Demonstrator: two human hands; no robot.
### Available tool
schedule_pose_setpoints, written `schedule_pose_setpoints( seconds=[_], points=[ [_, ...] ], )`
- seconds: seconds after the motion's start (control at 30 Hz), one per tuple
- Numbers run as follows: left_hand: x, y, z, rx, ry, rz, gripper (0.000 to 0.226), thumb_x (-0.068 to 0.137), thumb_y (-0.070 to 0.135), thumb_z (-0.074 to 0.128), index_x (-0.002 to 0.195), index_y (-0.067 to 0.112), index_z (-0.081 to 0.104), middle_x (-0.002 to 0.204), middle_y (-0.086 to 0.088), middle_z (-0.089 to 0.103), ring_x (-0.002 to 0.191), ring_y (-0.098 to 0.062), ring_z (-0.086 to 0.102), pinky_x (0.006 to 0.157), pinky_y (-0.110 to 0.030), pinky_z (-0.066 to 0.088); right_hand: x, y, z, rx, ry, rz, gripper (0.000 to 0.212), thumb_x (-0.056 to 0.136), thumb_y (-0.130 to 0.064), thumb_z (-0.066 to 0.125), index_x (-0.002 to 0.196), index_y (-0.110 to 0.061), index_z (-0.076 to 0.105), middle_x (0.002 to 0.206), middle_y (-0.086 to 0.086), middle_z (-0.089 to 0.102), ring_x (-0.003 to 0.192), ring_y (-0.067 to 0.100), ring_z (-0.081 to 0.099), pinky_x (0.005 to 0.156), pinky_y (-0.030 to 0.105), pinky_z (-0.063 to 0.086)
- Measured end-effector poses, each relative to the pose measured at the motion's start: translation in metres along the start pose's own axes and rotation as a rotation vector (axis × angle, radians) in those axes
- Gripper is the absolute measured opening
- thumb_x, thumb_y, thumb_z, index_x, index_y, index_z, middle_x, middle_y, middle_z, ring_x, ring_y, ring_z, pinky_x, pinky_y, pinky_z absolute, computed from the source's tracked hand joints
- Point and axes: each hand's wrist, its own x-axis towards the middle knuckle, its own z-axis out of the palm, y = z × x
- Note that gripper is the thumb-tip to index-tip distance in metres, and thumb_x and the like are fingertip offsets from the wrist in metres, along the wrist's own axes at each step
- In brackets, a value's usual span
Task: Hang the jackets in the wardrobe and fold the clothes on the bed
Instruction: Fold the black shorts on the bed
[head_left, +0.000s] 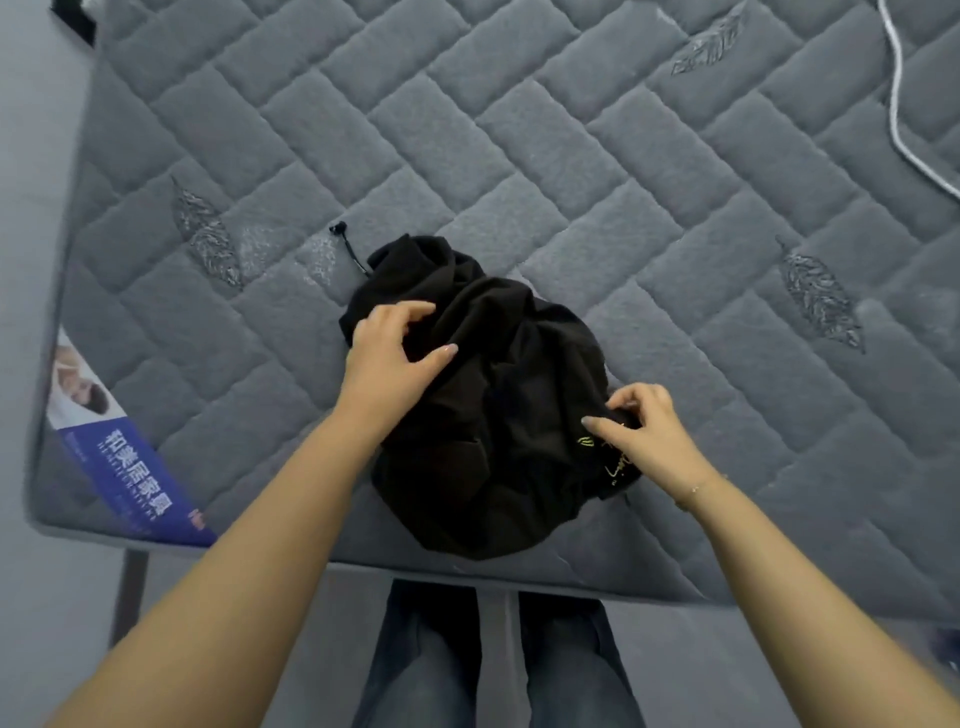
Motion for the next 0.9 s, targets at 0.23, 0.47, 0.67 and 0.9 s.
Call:
schedule_pose_setpoints(
  seconds=[0.23,0.47,0.67,0.9],
  points=[
    [0.020,-0.023,0.019,0.353,-0.108,-0.065,0.053,0.092,0.028,0.061,0.142,0.027,0.044,0.125,-0.011,0.052,0.120,-0.032,0.048,0.096,-0.050,0.042,0.002,-0.004,0.030,-0.285,0.074,-0.258,0.057,0.082,-0.008,0.067,0.135,-0.021,0.050,0.115,0.000,0.064,0.112,0.026,0.056,0.094,0.034,0.035],
    [-0.068,-0.097,-0.031,0.290,-0.391,-0.313,0.052,0.091,0.016,0.061,0.142,0.019,0.049,0.128,-0.019,0.054,0.120,-0.037,0.052,0.098,-0.045,0.045,-0.057,0.025,0.067,-0.883,-0.375,-0.651,0.063,0.079,-0.017,0.061,0.140,-0.031,0.051,0.129,0.004,0.053,0.121,0.025,0.049,0.114,0.039,0.024],
    [-0.076,-0.058,-0.052,0.303,-0.011,-0.005,0.041,0.084,0.015,0.065,0.126,0.012,0.062,0.127,-0.008,0.056,0.117,-0.030,0.053,0.100,-0.047,0.044,-0.081,0.034,0.070,-0.342,0.034,-0.571,0.013,0.093,-0.015,0.061,0.099,-0.014,0.072,0.109,-0.002,0.065,0.106,0.017,0.061,0.102,0.039,0.043],
    [0.010,0.018,0.018,0.545,-0.511,0.301,0.033,0.102,0.044,0.040,0.125,0.036,0.062,0.131,0.015,0.059,0.136,-0.013,0.038,0.116,-0.044,0.011,-0.031,0.030,0.049,-0.744,0.135,-0.274,0.051,0.088,-0.038,0.063,0.136,-0.026,0.051,0.138,-0.001,0.046,0.127,0.023,0.037,0.103,0.037,0.028]
  ],
)
